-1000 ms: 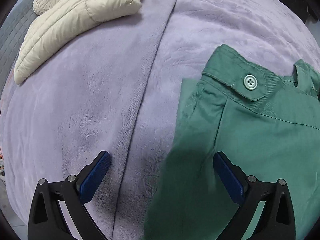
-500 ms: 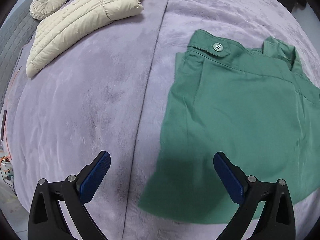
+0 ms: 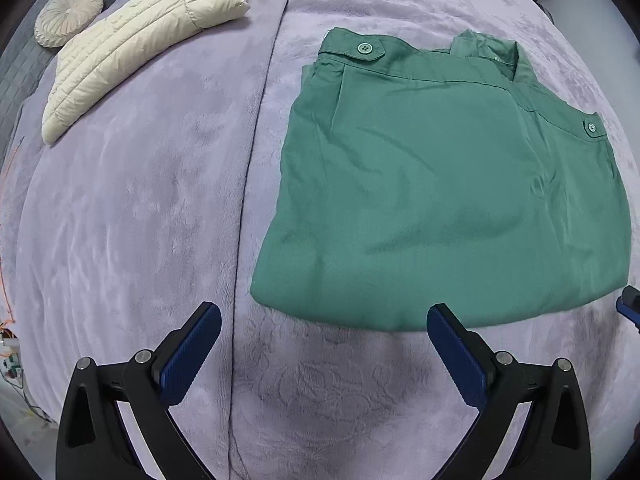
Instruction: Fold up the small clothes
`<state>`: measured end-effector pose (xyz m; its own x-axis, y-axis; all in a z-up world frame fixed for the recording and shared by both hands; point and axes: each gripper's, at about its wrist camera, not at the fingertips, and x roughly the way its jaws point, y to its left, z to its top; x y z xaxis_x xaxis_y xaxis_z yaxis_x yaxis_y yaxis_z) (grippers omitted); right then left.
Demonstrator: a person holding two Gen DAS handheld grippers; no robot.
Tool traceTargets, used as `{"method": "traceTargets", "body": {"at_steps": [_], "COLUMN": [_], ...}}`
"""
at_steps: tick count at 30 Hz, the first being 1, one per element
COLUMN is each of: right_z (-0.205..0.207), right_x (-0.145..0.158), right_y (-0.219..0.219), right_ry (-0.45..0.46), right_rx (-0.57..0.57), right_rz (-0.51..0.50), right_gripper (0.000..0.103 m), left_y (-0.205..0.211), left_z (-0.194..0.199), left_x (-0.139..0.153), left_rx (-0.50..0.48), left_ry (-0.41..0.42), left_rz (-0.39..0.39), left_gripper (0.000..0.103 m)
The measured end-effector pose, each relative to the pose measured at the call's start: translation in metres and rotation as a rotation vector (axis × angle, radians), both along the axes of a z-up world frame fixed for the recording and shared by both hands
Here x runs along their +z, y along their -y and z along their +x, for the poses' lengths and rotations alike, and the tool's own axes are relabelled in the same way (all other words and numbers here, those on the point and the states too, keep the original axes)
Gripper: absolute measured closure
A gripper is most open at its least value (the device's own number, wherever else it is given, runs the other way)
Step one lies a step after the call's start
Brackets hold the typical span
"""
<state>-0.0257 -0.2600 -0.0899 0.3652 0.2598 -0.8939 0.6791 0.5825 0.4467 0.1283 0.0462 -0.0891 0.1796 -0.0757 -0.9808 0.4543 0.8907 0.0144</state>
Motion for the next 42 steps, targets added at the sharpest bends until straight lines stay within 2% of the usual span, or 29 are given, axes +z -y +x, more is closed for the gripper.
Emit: {"method": "traceTargets", "body": {"at_steps": [2,7,10,14,19,22,25,28,32,35,39,42], "right_z": [0.001,0.006,0.010,0.014,0.022,0.029,0.037,0.049,0.058,0.058,0.055,0.054], "right_x": [-0.002,-0.005,-0.005,-0.005,-0.011,-0.015,-0.019,-0.023,-0.026,-0.031,-0.034,-0.034], "right_y": [-0.013,-0.042,-0.055,-0.072,-0.091,-0.102,-0.114,-0.127,-0.140,-0.147,-0.150,-0.147], "right_ry": [-0.003,-0.008,-0.012,-0.013,-0.023,-0.026,-0.024,-0.028,-0.032,-0.049,-0.073,-0.077], "right_rx": [0.004,0.005,0.012,0.020,0.044,0.064,0.080,0.115,0.142,0.155,0.152,0.140], "right_rz": [0.012,0.039,0.044,0.055,0.074,0.082,0.108,0.116,0.122,0.131,0.131,0.127], "right_gripper": [0.052,0.050,0.043,0.040,0.034,0.024,0.024,0.024,0.024,0.024,0.024,0.024], "left_y": [-0.006,-0.019,-0.025,-0.035,-0.040,-0.041,-0.046,-0.061,-0.075,-0.078,-0.079,-0.085], "left_z": [-0.002,-0.004,-0.004,-0.005,-0.013,-0.013,-0.011,0.001,0.029,0.046,0.055,0.055], "left_x": [-0.001,-0.006,-0.011,-0.013,-0.010,-0.011,-0.012,-0.012,-0.023,-0.043,-0.070,-0.078], "left_rx": [0.000,-0.019,-0.009,0.023,0.001,-0.008,0.005,0.066,0.142,0.174,0.165,0.144], "left_ry": [-0.010,-0.024,-0.038,-0.049,-0.061,-0.068,-0.079,-0.072,-0.047,-0.043,-0.059,-0.053], "left_rz": [-0.002,0.008,0.004,-0.024,-0.057,-0.054,-0.062,-0.076,-0.046,-0.016,0.021,0.062], "left_gripper": [0.000,0.000,0.000,0.000,0.000,0.000,0.000,0.000,0.000,0.000,0.000,0.000]}}
